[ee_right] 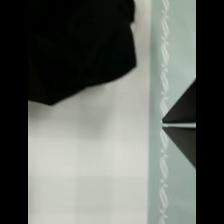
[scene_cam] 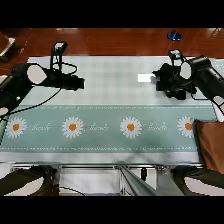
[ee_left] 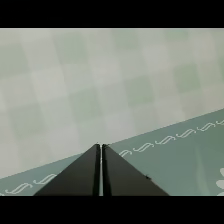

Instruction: Fold the shirts.

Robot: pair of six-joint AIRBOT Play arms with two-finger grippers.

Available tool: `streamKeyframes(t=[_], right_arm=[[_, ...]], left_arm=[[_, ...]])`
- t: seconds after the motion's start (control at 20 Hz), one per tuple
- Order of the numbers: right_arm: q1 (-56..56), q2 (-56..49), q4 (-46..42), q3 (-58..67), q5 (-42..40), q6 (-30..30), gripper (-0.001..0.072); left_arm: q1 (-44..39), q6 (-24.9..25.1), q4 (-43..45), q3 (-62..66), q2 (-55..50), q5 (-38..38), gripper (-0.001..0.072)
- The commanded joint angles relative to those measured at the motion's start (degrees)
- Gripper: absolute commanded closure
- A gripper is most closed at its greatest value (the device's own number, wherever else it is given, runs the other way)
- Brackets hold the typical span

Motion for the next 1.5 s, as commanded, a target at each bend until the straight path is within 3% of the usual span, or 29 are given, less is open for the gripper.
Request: streamKeyframes(t=[0.0,0.15,0.25,0.4,0.85,0.9,1.0,1.05,1.2,1.35,1.45], right_arm=[[0.02,0.0,-10.47,0.0,-6.51,1.29,0.0306],[-1.6,0.0,-21.81,0.0,-8.68,5.46,0.0304],[-5.99,-0.02,-22.12,0.0,-13.94,9.22,0.0305],[-12.24,-1.66,-14.69,0.5,-19.78,10.29,0.0305],[-17.35,-18.97,9.31,3.45,-17.66,-2.84,0.0309],[-17.35,-19.52,10.27,3.45,-15.96,-3.15,0.0348],[-17.35,-18.86,11.78,3.48,-12.39,-6.38,0.0692],[-17.35,-17.88,12.87,3.74,-10.91,-8.94,0.0694],[-17.03,-11.96,15.02,8.87,-6.45,-13.99,0.0694],[-15.98,-1.46,20.09,14.78,-8.37,-16.31,0.0694],[-14.36,5.38,21.27,17.16,-10.34,-18.36,0.0694]], left_arm=[[0.0,-3.13,0.07,-0.04,-0.94,3.13,0.0213],[0.04,-5.25,0.0,-0.02,-2.73,3.58,0.0198],[0.07,-3.67,0.04,-0.02,-3.67,5.03,0.0199],[0.07,-3.06,0.0,-0.02,-4.52,8.79,0.0199],[0.04,-3.08,-0.02,-0.02,-4.94,10.86,0.0199],[0.04,-3.06,-0.02,-0.02,-4.94,10.19,0.0199],[0.57,-1.99,0.09,0.2,-4.9,6.08,0.0199],[1.73,0.35,0.22,1.01,-4.68,1.66,0.0199],[7.96,1.05,0.15,4.31,-2.43,-11.17,0.0199],[13.97,1.07,-4.09,2.64,5.6,-16.28,0.0199],[14.29,1.11,-8.07,-3.65,14.73,-14.84,0.0199]])
